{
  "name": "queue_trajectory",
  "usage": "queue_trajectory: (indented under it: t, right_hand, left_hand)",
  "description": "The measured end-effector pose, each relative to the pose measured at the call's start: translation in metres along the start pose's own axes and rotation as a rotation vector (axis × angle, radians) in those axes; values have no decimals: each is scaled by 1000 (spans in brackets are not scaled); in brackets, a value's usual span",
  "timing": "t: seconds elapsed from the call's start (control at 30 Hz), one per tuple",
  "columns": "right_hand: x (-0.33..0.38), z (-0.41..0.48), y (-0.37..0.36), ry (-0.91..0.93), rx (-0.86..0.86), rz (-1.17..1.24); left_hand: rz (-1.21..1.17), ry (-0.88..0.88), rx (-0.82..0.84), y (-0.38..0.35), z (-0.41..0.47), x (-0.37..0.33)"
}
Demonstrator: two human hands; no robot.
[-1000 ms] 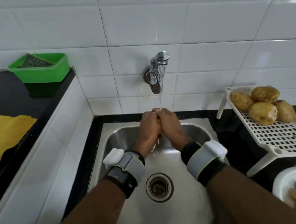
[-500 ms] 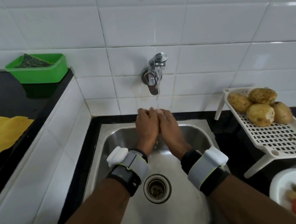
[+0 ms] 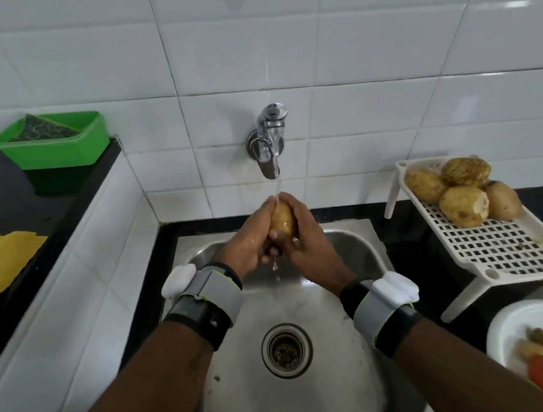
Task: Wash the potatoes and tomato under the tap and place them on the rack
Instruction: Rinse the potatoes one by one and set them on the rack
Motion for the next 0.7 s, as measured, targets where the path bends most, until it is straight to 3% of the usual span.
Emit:
queue_trajectory:
  t: [0.13,0.4,0.7]
  right_hand:
    - [-1,8,2,-59,77,-36]
    - [8,21,12,-136,-61,-93]
    - [7,17,9,-212,-20,-148]
  left_hand:
    - [285,-160,12,4,-6,-6]
    - [234,-498,-236,30,-18,-45]
    - [337,-528,-211,21,-13,-70]
Point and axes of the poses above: each hand's wrist, its own z-axis towards the middle knuckle, its own y-axis out of the back of the hand, x = y × z, the point moved 5 cm from there along z, towards the middle knuckle, and after that the axes turned 5 degrees about x, right-handed, at the moved point
